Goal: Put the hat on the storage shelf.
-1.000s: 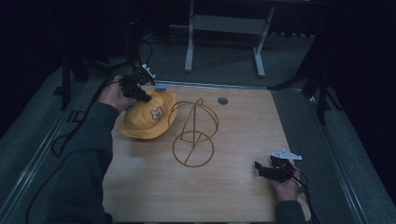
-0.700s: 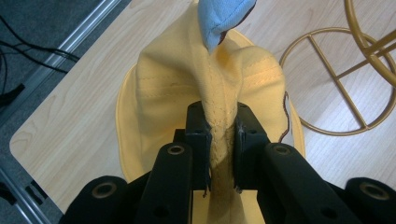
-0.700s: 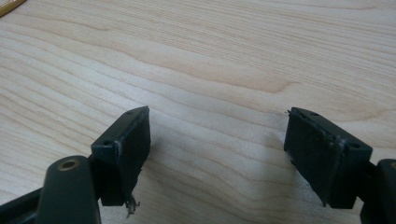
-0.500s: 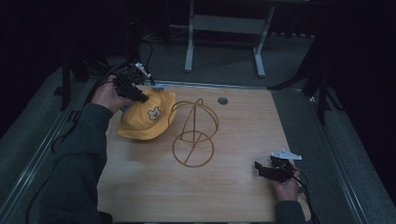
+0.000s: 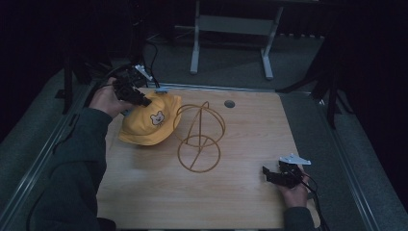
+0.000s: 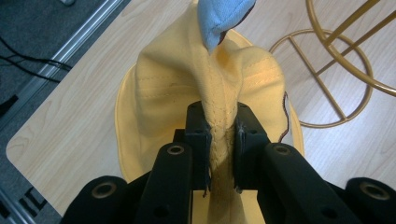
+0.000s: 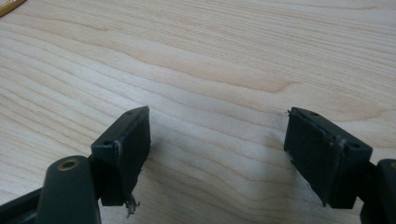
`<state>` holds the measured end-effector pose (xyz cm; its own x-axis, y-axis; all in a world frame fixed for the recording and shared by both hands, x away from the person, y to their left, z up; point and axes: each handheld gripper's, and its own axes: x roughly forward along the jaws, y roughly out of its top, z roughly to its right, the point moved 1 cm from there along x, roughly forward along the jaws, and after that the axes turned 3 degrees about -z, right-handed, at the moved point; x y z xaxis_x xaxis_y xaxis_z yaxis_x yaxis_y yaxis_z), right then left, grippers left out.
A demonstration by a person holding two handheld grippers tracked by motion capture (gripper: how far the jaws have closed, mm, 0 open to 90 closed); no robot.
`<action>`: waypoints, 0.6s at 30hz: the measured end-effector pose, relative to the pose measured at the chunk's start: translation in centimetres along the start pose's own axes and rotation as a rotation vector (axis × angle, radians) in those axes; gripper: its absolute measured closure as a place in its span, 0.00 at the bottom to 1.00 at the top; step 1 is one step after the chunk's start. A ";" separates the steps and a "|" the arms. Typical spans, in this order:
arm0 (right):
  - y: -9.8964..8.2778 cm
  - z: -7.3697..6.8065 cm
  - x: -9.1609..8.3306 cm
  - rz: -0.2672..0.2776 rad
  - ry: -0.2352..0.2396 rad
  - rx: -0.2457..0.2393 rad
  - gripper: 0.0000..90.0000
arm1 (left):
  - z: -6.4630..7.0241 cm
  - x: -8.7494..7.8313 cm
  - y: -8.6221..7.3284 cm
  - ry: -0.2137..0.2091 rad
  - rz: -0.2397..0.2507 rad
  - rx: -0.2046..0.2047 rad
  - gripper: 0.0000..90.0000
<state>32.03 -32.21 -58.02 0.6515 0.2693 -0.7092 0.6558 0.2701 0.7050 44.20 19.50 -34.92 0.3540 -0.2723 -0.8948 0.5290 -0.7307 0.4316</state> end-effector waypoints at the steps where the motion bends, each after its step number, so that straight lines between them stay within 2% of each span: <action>1: 0.0 0.0 0.0 0.000 0.000 0.000 0.25 | 0.0 -0.1 -0.1 -0.002 0.003 0.000 0.88; 7: 0.0 0.0 0.0 0.000 0.000 -0.001 0.25 | 0.1 -0.7 -0.4 -0.002 0.009 0.009 0.88; 18: 0.0 0.0 0.0 -0.002 0.000 0.003 0.25 | 0.2 -2.0 -1.0 -0.012 0.051 0.020 0.88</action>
<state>32.02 -32.19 -58.01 0.6504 0.2690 -0.7103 0.6579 0.2679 0.7039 42.81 20.65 -33.53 0.3709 -0.3169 -0.8729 0.4952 -0.7277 0.4746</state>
